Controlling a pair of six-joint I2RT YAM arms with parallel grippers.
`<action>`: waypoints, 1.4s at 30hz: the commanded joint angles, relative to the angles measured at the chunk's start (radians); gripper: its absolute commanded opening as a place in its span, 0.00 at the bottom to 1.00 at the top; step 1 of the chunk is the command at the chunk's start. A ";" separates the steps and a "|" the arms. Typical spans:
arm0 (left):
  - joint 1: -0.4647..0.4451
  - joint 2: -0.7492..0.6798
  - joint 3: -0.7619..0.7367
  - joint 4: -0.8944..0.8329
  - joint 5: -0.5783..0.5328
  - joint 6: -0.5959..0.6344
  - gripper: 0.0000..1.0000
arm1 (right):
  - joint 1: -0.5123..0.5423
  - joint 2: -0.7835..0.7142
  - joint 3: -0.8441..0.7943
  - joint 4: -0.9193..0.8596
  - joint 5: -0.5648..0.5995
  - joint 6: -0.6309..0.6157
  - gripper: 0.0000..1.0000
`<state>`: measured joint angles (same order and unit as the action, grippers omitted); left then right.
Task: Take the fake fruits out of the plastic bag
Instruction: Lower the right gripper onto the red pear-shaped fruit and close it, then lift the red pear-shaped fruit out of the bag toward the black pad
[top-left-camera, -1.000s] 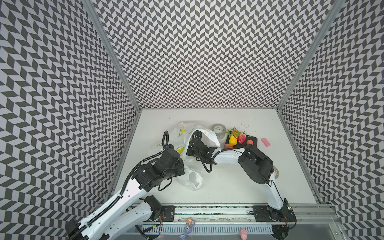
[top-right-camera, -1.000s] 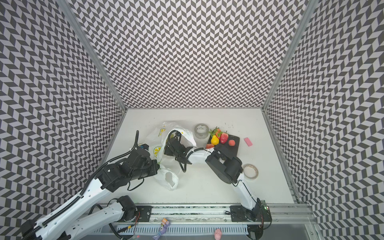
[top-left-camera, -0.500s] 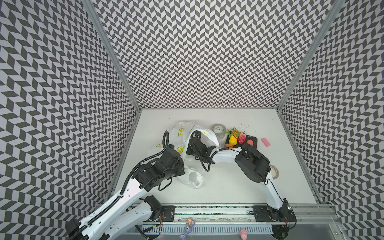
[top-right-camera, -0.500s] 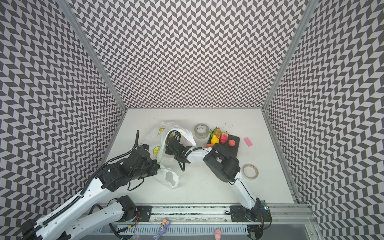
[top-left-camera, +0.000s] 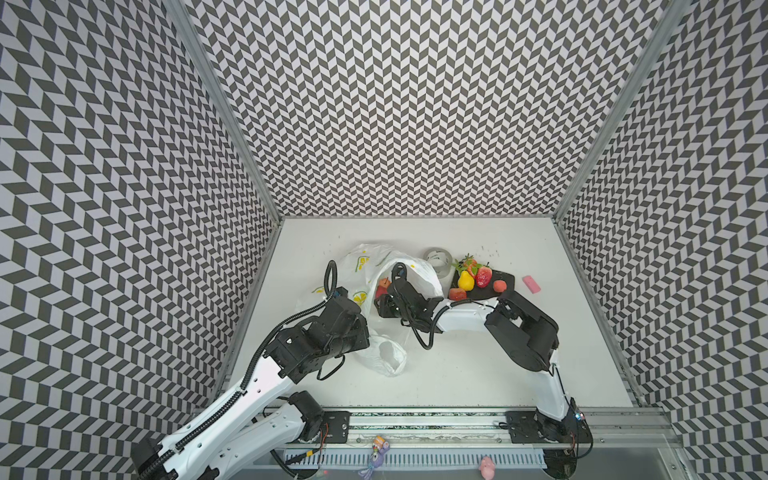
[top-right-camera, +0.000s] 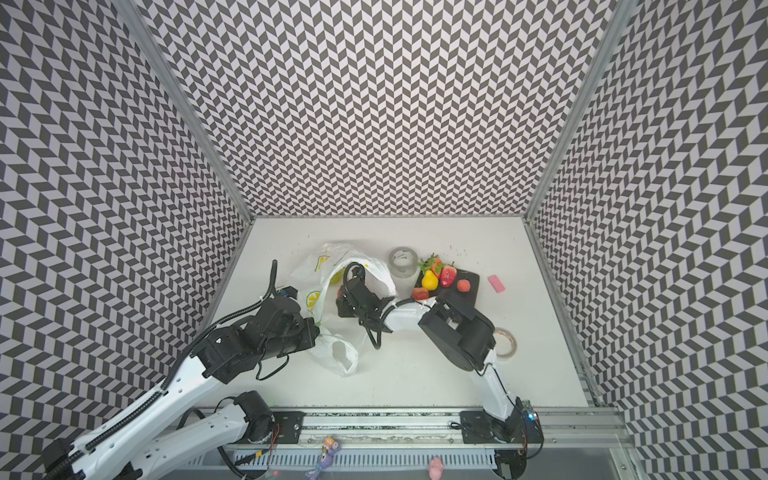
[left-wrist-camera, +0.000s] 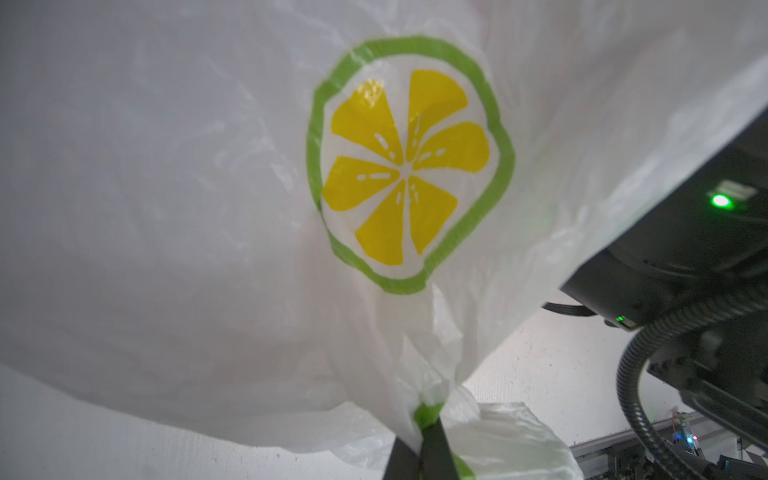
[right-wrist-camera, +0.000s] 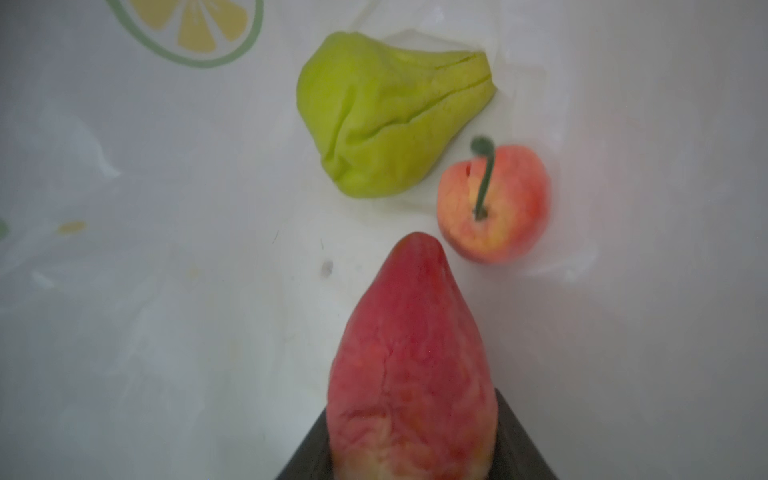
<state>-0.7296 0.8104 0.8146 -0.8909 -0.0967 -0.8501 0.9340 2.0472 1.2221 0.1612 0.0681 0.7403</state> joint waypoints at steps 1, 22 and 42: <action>0.007 -0.007 0.006 0.027 -0.028 -0.016 0.00 | 0.011 -0.102 -0.071 0.082 -0.050 -0.101 0.39; 0.013 0.008 0.022 0.039 -0.038 0.014 0.00 | 0.129 -0.661 -0.418 -0.110 -0.128 -0.485 0.39; 0.015 -0.016 -0.015 0.070 -0.035 -0.004 0.00 | -0.121 -1.156 -0.576 -0.614 0.149 -0.281 0.38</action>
<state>-0.7193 0.8082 0.8124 -0.8471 -0.1116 -0.8497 0.8787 0.9089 0.6586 -0.3847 0.1879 0.3981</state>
